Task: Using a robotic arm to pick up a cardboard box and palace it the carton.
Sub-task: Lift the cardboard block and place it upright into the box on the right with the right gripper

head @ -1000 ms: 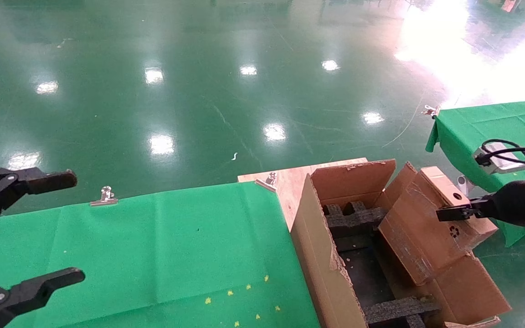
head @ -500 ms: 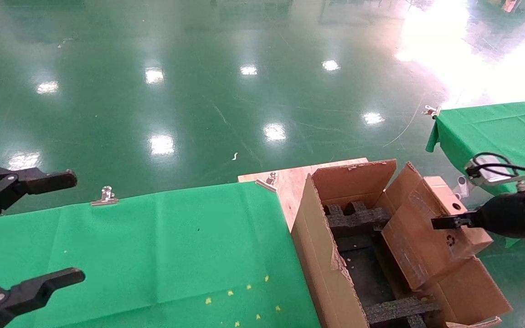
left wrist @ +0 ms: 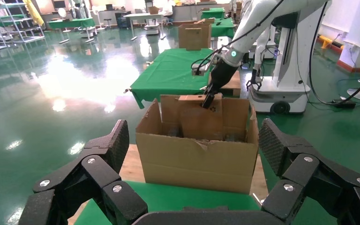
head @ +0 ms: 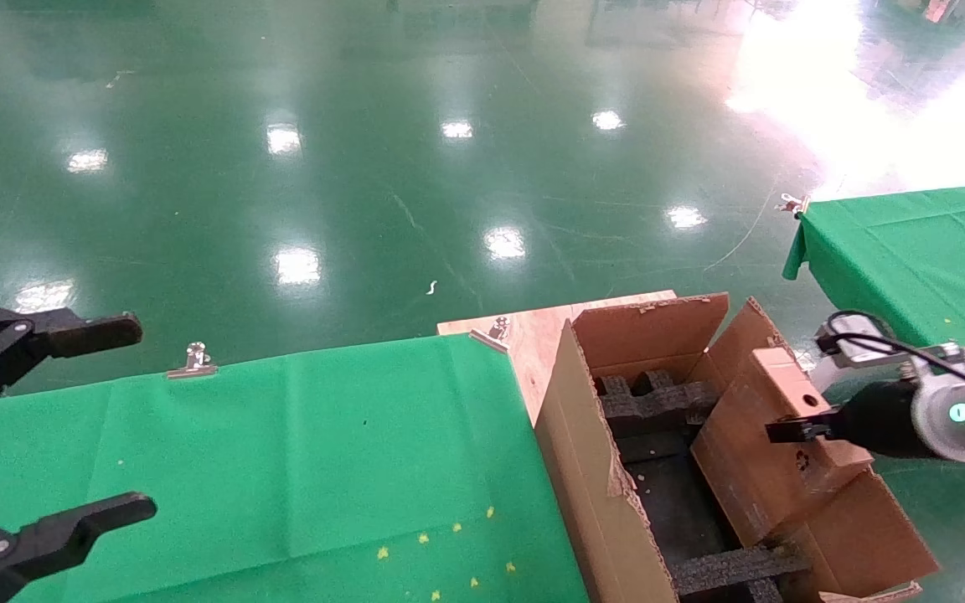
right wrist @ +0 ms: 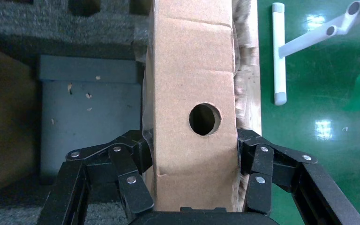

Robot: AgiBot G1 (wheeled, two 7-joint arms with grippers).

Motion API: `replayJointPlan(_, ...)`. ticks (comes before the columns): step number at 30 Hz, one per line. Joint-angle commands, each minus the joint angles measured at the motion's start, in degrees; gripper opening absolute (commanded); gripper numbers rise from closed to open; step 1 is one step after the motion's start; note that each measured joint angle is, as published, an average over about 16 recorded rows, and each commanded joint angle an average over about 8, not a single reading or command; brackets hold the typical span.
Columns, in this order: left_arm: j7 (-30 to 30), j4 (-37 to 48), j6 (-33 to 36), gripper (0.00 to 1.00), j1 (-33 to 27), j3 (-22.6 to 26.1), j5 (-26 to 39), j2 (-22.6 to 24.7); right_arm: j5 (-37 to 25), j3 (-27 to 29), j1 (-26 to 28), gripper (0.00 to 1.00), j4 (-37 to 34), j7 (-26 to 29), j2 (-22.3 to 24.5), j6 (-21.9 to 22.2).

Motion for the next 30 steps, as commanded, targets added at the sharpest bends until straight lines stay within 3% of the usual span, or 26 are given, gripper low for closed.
replayJointPlan(1, 0.0, 0.0, 0.0, 1.0, 0.0, 0.0, 0.0, 0.0, -0.32, -0.42, -0.98, 0.0, -0.6, 0.43, -0.9, 1.08)
replayJointPlan(12, 0.0, 0.0, 0.0, 1.0, 0.0, 0.0, 0.0, 0.0, 0.74, -2.31, -6.9, 0.0, -6.07, 0.65, -6.56, 5.29)
replayJointPlan(25, 0.0, 0.0, 0.0, 1.0, 0.0, 0.01, -0.01, 0.0, 4.5, -3.08, -11.23, 0.0, -12.45, -2.77, -11.43, 6.08)
replayJointPlan(26, 0.0, 0.0, -0.01, 1.0, 0.0, 0.01, -0.01, 0.0, 4.76, -3.09, -11.44, 0.05, -12.83, -3.13, -11.7, 6.09)
replayJointPlan(30, 0.01, 0.01, -0.01, 1.0, 0.01, 0.0, -0.01, -0.01, 5.46, -3.11, -12.04, 0.55, -13.93, -4.16, -12.49, 6.17)
